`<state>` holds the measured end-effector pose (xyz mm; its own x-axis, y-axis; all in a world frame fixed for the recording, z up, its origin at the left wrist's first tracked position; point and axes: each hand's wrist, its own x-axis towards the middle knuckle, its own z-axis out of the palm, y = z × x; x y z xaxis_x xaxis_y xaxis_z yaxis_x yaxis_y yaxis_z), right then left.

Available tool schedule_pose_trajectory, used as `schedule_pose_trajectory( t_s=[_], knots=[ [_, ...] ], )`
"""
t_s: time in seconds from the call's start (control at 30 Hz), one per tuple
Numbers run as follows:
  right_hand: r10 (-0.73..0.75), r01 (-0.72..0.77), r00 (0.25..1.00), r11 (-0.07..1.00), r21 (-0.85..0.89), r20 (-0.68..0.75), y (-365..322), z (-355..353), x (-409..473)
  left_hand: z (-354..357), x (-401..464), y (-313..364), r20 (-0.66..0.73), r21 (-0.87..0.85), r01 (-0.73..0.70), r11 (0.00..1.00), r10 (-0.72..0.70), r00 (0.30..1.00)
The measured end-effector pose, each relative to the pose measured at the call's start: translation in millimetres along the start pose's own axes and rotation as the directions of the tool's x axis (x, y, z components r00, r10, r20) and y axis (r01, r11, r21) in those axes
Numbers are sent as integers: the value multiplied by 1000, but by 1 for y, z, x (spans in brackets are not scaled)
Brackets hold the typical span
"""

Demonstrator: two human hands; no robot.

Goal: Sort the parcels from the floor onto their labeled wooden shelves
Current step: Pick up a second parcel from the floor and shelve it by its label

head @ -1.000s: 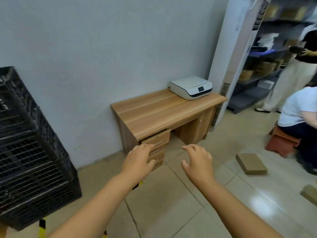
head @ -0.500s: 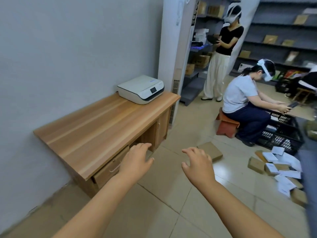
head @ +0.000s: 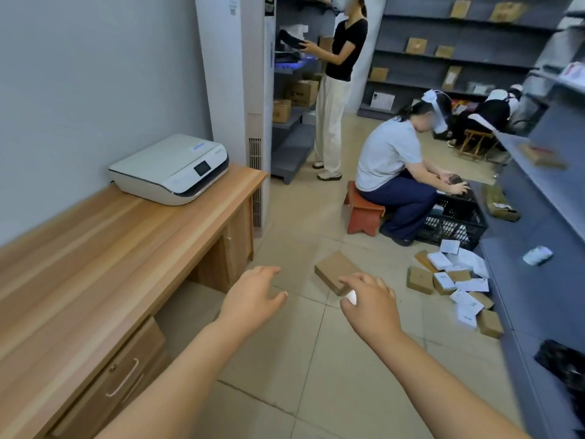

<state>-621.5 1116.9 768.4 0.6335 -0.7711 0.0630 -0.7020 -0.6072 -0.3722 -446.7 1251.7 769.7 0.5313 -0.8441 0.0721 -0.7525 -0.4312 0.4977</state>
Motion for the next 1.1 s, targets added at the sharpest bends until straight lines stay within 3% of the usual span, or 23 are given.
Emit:
schedule_pose_trajectory(
  t_s=[0.33, 0.6, 1.1],
  knots=[
    [8, -8, 999, 1000, 7, 39, 86, -25, 153, 44, 160, 58, -19, -18, 22, 1000, -22, 1000],
    [58, -58, 996, 998, -5, 71, 124, -20, 241, 70, 250, 58, 31, -19, 50, 999, -49, 998],
    [262, -261, 964, 965, -34, 32, 121, 3, 457, 72, 507, 7, 209, -70, -149, 986, 161, 965]
  ],
)
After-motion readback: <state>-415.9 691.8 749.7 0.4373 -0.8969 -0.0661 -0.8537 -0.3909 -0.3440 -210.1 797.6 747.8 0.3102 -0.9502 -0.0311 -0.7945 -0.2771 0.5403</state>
